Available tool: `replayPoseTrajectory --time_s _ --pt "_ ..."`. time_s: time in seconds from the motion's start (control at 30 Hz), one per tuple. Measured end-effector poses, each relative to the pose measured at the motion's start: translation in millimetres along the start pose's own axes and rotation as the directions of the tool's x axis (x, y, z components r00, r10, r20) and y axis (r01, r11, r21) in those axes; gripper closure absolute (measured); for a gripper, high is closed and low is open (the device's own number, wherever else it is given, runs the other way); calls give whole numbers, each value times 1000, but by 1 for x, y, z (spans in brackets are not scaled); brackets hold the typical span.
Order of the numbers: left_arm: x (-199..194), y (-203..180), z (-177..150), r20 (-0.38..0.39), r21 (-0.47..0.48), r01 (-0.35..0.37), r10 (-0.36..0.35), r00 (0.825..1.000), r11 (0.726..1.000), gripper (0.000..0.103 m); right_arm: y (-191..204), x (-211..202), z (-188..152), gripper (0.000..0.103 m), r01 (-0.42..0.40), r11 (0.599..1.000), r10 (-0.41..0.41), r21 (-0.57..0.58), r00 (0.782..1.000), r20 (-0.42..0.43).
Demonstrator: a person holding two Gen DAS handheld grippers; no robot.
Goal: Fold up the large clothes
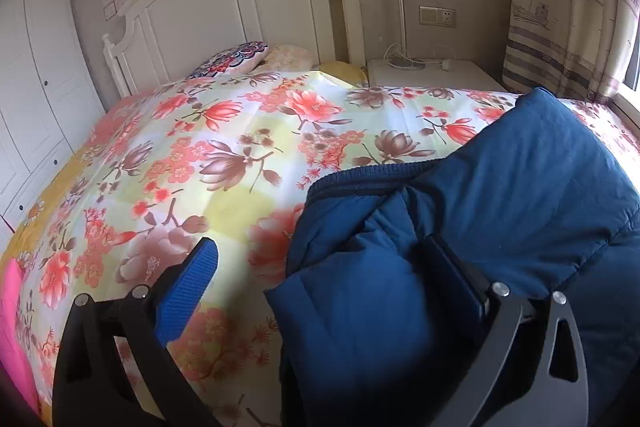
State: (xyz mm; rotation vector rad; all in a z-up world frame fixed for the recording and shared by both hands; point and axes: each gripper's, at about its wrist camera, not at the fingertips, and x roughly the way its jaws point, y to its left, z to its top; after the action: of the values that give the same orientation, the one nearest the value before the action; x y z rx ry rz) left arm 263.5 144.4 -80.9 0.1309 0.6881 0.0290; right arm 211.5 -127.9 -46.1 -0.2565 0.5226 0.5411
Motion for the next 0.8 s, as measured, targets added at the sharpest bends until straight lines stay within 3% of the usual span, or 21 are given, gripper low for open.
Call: replayPoseTrajectory --time_s 0.03,0.13,0.2,0.27,0.37,0.47,0.5,0.53,0.6,0.67,0.73,0.8 --pt "0 1 0 -1 -5 -5 5 1000 1000 2 -4 30 -11 54 -61 998 62 13 993 -96" --pt "4 9 -1 -20 -40 -14 14 1000 999 2 -18 41 -15 55 -142 987 150 82 983 -106" --pt "4 9 -1 -19 -42 -14 13 1000 999 2 -18 35 0 55 -124 992 125 18 983 -137" --pt "0 6 -2 -2 -33 -34 34 999 999 2 -17 32 16 56 -75 997 72 -26 992 -100" --pt "-3 5 -2 16 -32 -53 53 998 998 2 -36 46 49 56 -80 996 81 26 996 -22" --pt "-3 9 -2 12 -47 -37 38 999 998 2 -36 90 52 60 -87 996 85 -17 990 -117" --pt "-2 10 -2 10 -54 -34 34 999 998 2 -35 114 41 61 -92 994 80 -51 976 -200" --pt "-2 12 -1 6 -60 -28 28 1000 998 2 -38 128 32 61 -134 991 125 -25 967 -224" --pt "4 14 -1 -22 -69 -12 10 1000 998 2 -47 127 36 61 -148 989 146 6 965 -217" --pt "9 17 0 -43 -81 20 -23 999 996 2 -48 120 48 61 -118 993 107 -30 966 -237" --pt "10 17 -1 -46 -85 25 -29 999 996 2 -52 112 64 61 -68 997 59 -43 980 -189" --pt "10 17 -2 -44 -86 26 -30 999 996 2 -62 119 68 61 -45 999 48 24 988 -149"
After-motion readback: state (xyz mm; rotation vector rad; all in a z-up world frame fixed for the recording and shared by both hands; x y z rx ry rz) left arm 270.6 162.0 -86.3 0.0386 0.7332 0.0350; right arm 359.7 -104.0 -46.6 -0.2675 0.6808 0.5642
